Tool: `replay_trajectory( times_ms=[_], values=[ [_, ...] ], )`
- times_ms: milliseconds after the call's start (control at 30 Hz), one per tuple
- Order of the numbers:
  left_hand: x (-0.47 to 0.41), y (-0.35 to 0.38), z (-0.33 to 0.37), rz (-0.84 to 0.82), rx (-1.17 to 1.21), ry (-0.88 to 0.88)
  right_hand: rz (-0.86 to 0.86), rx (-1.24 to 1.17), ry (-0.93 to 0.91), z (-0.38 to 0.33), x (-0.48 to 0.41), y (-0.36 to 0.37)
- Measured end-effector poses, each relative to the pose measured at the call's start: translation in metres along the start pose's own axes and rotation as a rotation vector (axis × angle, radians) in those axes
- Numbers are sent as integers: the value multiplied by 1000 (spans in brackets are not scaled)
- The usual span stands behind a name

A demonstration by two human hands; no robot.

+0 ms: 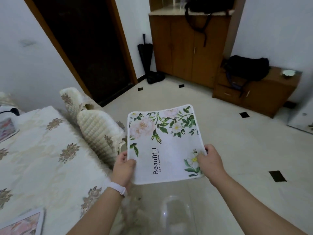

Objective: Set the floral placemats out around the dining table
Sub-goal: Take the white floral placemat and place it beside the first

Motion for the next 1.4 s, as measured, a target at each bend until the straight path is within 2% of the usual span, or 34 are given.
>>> replay_trajectory(
  times_ms=[200,433,667,1067,1233,1400],
  values=[
    [-30,60,24,-60,-30,43,72,-44,31,1,-40,-32],
    [-93,112,45,-109,8,8,110,-3,24,-23,-117,-35],
    [-204,135,90,-93,99,11,84,1,29,-67,-224,18],
    [-359,111,185,37,115,58,-21,32,-56,-181,-368,123],
    [-414,111,199,117,148,18,-90,38,-89,-209,-427,158],
    [-477,143,207,166,169,-38,-162,53,-85,-227,-510,182]
  ],
)
Point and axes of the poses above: each hand's wrist, its own x-axis away from the middle knuckle, its own y-axis out of the palm, z = x × y, the point moved 8 cm from there along -x, towards the middle knuckle, and after that the axes turned 7 degrees about -x, right-handed, at the moved point
